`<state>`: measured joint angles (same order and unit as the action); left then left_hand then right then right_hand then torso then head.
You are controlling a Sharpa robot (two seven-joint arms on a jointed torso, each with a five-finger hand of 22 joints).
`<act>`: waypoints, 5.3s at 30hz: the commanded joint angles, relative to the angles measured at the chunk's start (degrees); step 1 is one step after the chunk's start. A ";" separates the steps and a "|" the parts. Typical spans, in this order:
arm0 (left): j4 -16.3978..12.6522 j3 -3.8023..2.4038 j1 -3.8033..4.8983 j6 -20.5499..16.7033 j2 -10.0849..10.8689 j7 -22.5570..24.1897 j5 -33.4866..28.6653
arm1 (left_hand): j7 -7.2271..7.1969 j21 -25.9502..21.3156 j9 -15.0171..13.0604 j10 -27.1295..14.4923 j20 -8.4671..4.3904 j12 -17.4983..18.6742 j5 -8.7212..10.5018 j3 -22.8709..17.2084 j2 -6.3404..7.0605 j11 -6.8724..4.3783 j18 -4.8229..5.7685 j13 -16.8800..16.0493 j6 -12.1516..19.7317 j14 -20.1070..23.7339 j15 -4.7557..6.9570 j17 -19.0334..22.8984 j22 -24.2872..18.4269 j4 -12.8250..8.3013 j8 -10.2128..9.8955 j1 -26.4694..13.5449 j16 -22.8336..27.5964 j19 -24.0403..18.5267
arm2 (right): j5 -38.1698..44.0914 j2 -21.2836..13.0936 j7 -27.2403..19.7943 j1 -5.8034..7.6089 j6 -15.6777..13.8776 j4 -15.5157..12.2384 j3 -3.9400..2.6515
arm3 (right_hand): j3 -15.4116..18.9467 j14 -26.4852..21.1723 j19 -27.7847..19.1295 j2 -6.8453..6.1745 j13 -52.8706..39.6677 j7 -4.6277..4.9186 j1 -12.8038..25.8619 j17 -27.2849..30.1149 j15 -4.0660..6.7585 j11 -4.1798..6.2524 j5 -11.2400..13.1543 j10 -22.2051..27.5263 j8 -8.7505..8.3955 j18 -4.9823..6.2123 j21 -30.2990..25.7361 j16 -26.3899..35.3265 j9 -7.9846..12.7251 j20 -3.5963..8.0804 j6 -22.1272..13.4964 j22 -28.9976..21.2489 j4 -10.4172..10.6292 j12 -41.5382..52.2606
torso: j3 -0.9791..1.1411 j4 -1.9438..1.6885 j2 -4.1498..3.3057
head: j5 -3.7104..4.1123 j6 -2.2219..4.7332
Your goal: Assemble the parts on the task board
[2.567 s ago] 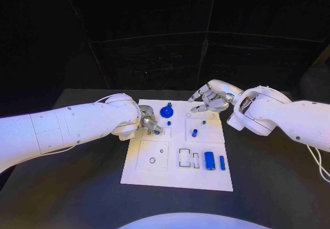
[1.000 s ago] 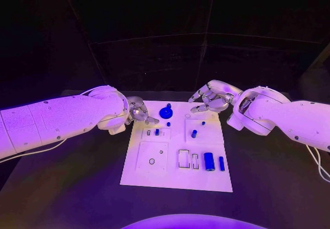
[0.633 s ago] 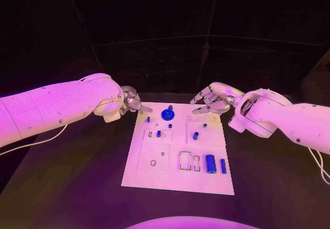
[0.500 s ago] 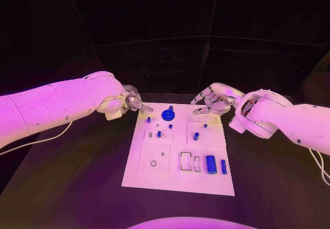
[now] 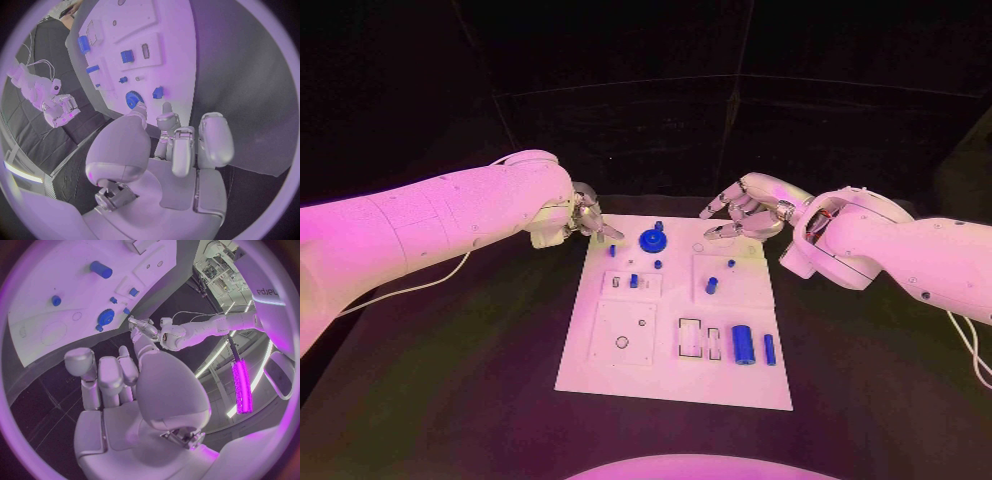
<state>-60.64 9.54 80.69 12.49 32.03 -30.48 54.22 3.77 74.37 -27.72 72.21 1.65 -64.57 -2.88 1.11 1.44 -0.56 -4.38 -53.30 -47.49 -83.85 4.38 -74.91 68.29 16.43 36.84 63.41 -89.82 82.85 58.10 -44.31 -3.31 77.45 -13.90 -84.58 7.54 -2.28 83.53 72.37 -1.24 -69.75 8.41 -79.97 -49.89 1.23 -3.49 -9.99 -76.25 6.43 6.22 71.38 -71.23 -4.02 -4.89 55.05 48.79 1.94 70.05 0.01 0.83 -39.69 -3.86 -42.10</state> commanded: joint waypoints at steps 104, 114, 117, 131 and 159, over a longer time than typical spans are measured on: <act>-12.11 -0.02 -1.32 -8.87 7.18 1.94 -3.79 | -1.13 0.88 0.77 1.18 -0.27 -0.42 0.07 -13.82 -6.57 -0.94 0.04 -0.10 -2.10 -6.15 0.45 -15.09 1.82 -9.24 1.88 15.41 -0.18 0.33 | 0.10 0.64 -0.34 0.13 0.20 0.45 -0.04 | 0.23 -0.01 0.16 0.37 0.01 0.12 0.41 0.19 0.09 0.16 -1.14 0.15 -0.14 1.15 -0.48 0.42 0.07 0.13 -0.37 -0.07 0.05 0.04 | 0.00 -0.26 0.14 | -0.10 -0.91; -18.91 0.10 -2.13 -13.36 11.05 2.35 -1.60 | -1.24 1.18 0.48 1.54 -0.34 -0.67 0.08 -16.23 -5.38 -1.04 0.13 -0.34 -2.11 -6.15 0.54 -15.09 2.33 -9.41 2.37 14.68 -0.18 0.55 | 0.10 0.65 -0.37 0.13 0.25 0.61 -0.03 | 0.23 -0.01 0.16 0.37 0.01 0.12 0.41 0.19 0.09 0.16 -1.14 0.15 -0.14 1.15 -0.48 0.42 0.07 0.13 -0.37 -0.07 0.05 0.04 | 0.00 -0.24 0.15 | -0.49 -0.95; -20.35 0.11 -2.48 -13.60 11.63 2.18 -0.77 | -1.26 1.17 0.44 1.54 -0.35 -0.62 0.08 -16.63 -5.19 -1.06 0.13 -0.25 -2.11 -6.15 0.55 -15.09 2.33 -9.43 2.44 14.55 -0.18 0.56 | 0.10 0.67 -0.40 0.13 0.26 0.68 -0.03 | 0.23 -0.01 0.16 0.37 0.01 0.12 0.41 0.19 0.09 0.16 -1.14 0.15 -0.14 1.15 -0.48 0.42 0.07 0.13 -0.37 -0.07 0.05 0.04 | -0.02 -0.25 0.11 | -0.55 -1.00; -22.00 0.14 -3.19 -9.98 11.64 1.36 2.19 | -1.25 1.01 0.19 1.41 -0.42 -0.26 0.08 -21.16 -3.14 -1.08 0.11 0.19 -1.72 -6.15 0.59 -15.09 2.32 -10.23 2.81 13.89 -0.18 0.54 | 0.10 0.76 -0.45 0.13 0.35 0.79 -0.03 | 0.24 0.01 0.20 0.48 0.01 0.13 0.55 0.14 0.08 0.16 -1.34 0.14 -0.13 1.15 -0.50 0.43 0.07 0.14 -0.36 -0.08 0.19 0.06 | 0.02 -0.07 0.07 | -0.79 -1.22; -21.16 0.21 -3.50 -5.33 10.66 -0.02 2.90 | -1.19 0.90 -0.07 1.46 -0.37 -0.11 0.08 -25.64 -1.36 -1.03 0.11 0.40 -1.58 -6.15 0.54 -15.09 2.39 -10.81 3.24 12.60 -0.18 0.53 | 0.10 0.83 -0.50 0.12 0.41 0.80 -0.03 | 0.24 0.01 0.20 0.48 0.01 0.13 0.55 0.14 0.08 0.16 -1.34 0.14 -0.13 1.15 -0.50 0.43 0.07 0.14 -0.36 -0.08 0.19 0.06 | 0.07 -0.11 0.09 | -0.88 -1.43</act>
<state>-81.87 9.77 77.15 5.99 42.76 -30.06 56.42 2.94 75.33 -27.74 73.50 1.66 -64.99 -2.41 -19.56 0.18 -1.52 -4.38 -52.95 -48.95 -84.06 4.59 -74.91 70.64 10.35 39.78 75.52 -89.82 83.24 58.11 -43.53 -3.40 77.44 -13.79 -83.71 7.54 -2.28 83.53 72.38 -0.89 -69.77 8.41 -79.61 -49.77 1.23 -3.48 -11.16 -76.25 6.43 6.22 71.17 -71.04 -4.02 -4.89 55.05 48.80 1.94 70.05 0.05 0.73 -39.60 -4.73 -43.51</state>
